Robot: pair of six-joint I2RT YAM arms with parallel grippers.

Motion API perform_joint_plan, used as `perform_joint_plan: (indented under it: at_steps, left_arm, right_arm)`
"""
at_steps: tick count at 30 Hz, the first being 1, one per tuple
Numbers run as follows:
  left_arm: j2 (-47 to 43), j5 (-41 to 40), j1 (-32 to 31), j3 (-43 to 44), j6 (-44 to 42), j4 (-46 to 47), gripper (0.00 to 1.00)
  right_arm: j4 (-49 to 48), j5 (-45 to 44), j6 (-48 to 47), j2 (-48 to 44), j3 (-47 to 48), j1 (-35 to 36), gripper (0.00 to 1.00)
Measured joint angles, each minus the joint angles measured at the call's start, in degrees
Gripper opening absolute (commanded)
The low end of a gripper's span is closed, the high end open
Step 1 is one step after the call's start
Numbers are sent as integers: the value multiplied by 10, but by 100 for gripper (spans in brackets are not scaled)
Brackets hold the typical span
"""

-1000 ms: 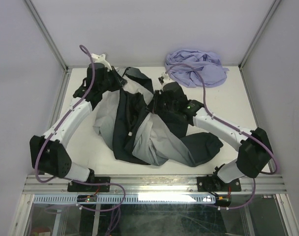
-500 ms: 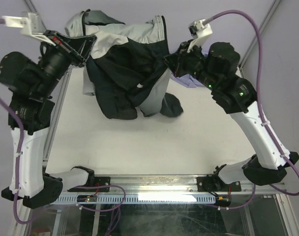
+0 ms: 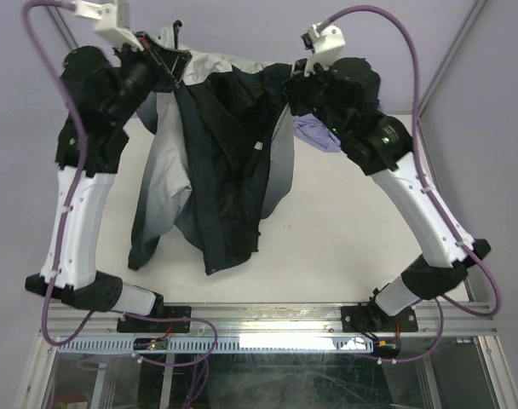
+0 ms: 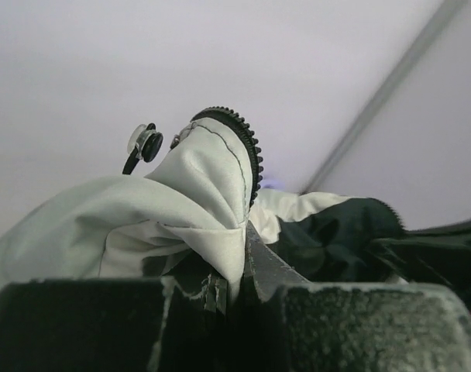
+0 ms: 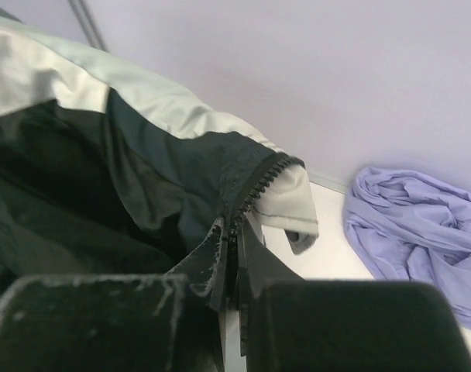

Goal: Zip up the jacket

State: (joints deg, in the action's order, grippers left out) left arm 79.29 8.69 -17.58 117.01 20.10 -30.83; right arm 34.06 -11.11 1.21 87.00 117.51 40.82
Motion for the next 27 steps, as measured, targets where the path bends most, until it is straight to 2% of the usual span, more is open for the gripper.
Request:
perform_joint_plan:
  at_steps: [2,3,8,10,14,19,27]
  left_arm:
    - [43,-32,0,1,-14,-8,2]
    - [63,-45,1,1,-20,-10,6]
    - [192,-101,23,9,-56,-9,32]
    - [245,-109,36,14,-63,-10,45]
    - [308,-109,51,-2,-66,-16,61]
    - [257,-73,51,-99,-48,-17,65]
    - [27,-15,5,-367,8,2,69]
  right_arm:
    - [-3,-7,-2,43,17,-10,3]
    - [-5,-6,-3,66,27,-15,6]
    - [-7,8,7,212,93,-53,34]
    - [0,22,14,261,110,-64,44]
    - [27,52,27,302,95,-78,60]
    - [21,80,34,225,-50,-76,67]
    - [-21,130,78,9,-369,-73,68]
